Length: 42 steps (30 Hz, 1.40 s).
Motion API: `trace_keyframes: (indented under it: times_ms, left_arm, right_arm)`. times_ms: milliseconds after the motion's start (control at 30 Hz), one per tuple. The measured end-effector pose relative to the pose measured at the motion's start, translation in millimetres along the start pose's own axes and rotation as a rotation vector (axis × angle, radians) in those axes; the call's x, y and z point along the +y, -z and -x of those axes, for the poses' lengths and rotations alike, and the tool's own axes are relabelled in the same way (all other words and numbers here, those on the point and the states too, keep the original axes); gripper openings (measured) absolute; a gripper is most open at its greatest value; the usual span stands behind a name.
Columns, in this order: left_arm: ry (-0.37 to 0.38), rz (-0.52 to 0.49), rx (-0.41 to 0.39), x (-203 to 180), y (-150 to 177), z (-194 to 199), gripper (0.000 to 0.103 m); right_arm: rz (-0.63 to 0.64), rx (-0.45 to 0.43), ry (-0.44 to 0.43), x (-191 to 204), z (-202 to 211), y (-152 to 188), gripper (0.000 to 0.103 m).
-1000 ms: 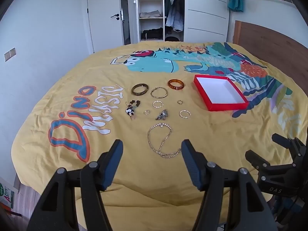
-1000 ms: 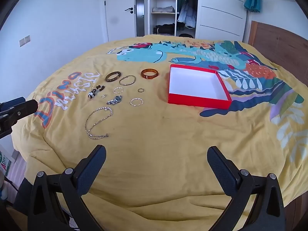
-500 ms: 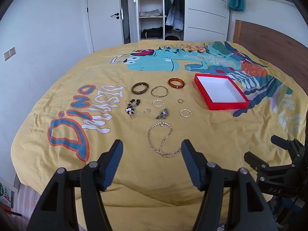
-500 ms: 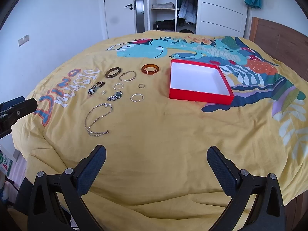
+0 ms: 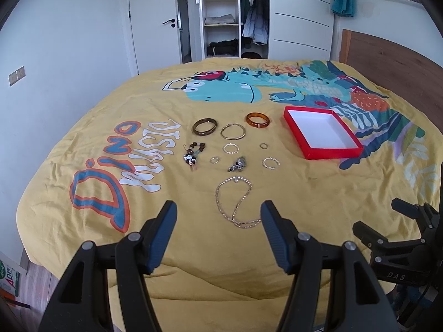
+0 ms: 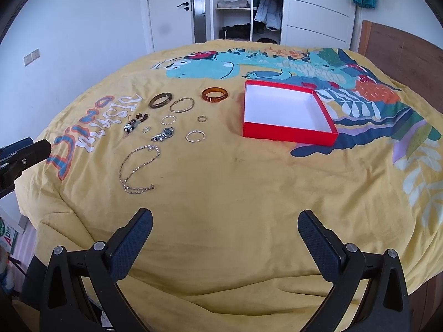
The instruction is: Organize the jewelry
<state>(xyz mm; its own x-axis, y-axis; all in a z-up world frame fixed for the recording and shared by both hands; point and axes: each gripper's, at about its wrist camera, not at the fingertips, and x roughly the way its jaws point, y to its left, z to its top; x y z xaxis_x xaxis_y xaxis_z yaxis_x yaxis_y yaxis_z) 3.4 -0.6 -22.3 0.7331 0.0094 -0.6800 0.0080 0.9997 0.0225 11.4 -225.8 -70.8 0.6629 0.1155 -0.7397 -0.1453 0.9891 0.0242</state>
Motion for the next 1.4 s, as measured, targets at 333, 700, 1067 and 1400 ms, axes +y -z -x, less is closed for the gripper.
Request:
trace_keyframes:
  times_ms: [333, 700, 1067, 1400]
  left_arm:
    - [0.065, 0.027, 0.108, 16, 0, -29, 0.061]
    - [0.131, 0.048, 0.212, 14, 3, -88, 0.061]
    - [0.097, 0.026, 0.324, 3, 8, -170, 0.061]
    - [0.066, 0.079, 0.336, 18, 16, -203, 0.06]
  right_arm:
    - [0.052, 0.018, -0.029, 5, -13, -5, 0.102]
    - [0.109, 0.074, -0.146, 10, -60, -26, 0.086]
    - [0.144, 0.121, -0.226, 10, -127, -59, 0.075]
    - [0.167, 0.16, -0.254, 30, -191, -84, 0.069]
